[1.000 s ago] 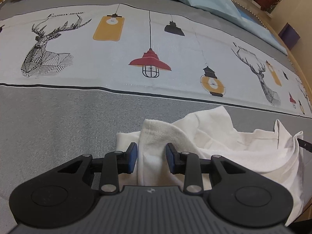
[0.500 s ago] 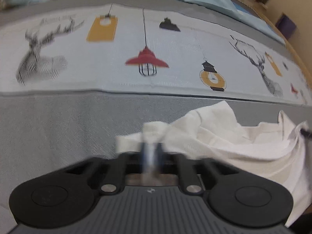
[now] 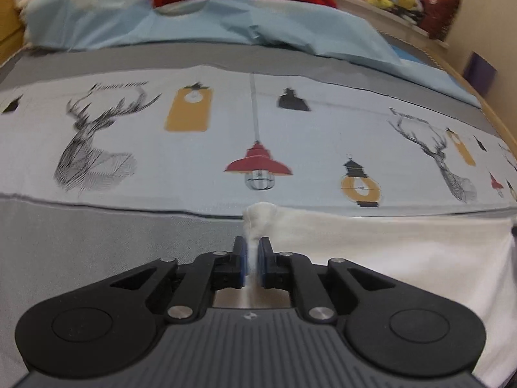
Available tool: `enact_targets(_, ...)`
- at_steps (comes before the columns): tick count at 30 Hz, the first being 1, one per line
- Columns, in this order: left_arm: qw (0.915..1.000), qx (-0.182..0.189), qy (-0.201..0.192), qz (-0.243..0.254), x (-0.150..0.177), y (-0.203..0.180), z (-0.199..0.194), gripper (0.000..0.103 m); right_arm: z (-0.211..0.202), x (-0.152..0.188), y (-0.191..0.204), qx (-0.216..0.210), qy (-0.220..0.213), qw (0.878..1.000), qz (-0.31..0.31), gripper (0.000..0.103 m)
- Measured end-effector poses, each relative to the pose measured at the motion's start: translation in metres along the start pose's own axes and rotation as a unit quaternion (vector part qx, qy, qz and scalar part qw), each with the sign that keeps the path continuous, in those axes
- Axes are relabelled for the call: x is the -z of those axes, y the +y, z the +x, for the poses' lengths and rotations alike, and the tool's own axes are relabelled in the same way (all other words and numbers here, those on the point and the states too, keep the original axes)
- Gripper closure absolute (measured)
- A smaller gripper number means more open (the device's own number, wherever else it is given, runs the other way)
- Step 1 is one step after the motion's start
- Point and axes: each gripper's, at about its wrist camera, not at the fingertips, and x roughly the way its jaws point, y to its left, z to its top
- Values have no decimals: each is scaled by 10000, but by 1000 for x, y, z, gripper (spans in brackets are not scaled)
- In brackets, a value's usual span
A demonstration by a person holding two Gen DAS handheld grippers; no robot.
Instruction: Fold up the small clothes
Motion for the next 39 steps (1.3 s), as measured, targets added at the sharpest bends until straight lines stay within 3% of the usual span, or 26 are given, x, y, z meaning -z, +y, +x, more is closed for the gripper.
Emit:
enact_targets(3,9989,194,287,-302,4,16,-3,84,3,4,-6,234,204,9994,169,88)
enact_targets(6,9934,688,790,-477,14,28,-6,84,-4,10,-17,-68,505,9983,280,88)
enact_targets(11,9801,1306,1489,-108,44,28,-16,72,-28,34,-29,-657,1101,9917,100,86)
enact_targets(13,9759,1327,1723,183,59,23,-18,72,-36,44,-31,-775,1320,9882,-73,86)
enact_targets(15,9726,1275,1878,511,73,18,-21,72,-46,56,-30,-807,1499,9848,-339,79)
enact_targets(18,9713,1237,1876,782,82,13,-28,74,-57,74,-32,-796,1755,9787,-703,74)
enact_targets(20,9704,1244,1891,843,86,13,-34,94,-64,84,-33,-845,1920,9735,-912,74)
enact_targets(26,9733,1261,1695,893,89,20,-59,97,-84,101,-35,-1001,2229,9605,-1333,73)
enact_targets(29,9714,1192,1831,935,96,19,-62,98,-89,103,-36,-1076,2329,9556,-1452,98)
enact_targets(33,9590,883,2303,1396,112,6,-50,98,-83,106,-51,-792,2659,9529,-1226,100)
enact_targets(35,9605,925,2273,1314,108,4,-51,96,-82,110,-51,-668,2761,9500,-1296,99)
enact_targets(37,9682,965,2056,1050,98,8,-56,92,-86,103,-53,-760,2583,9561,-1158,99)
enact_targets(39,9773,986,1766,634,86,18,-59,71,-90,90,-60,-848,2302,9663,-784,97)
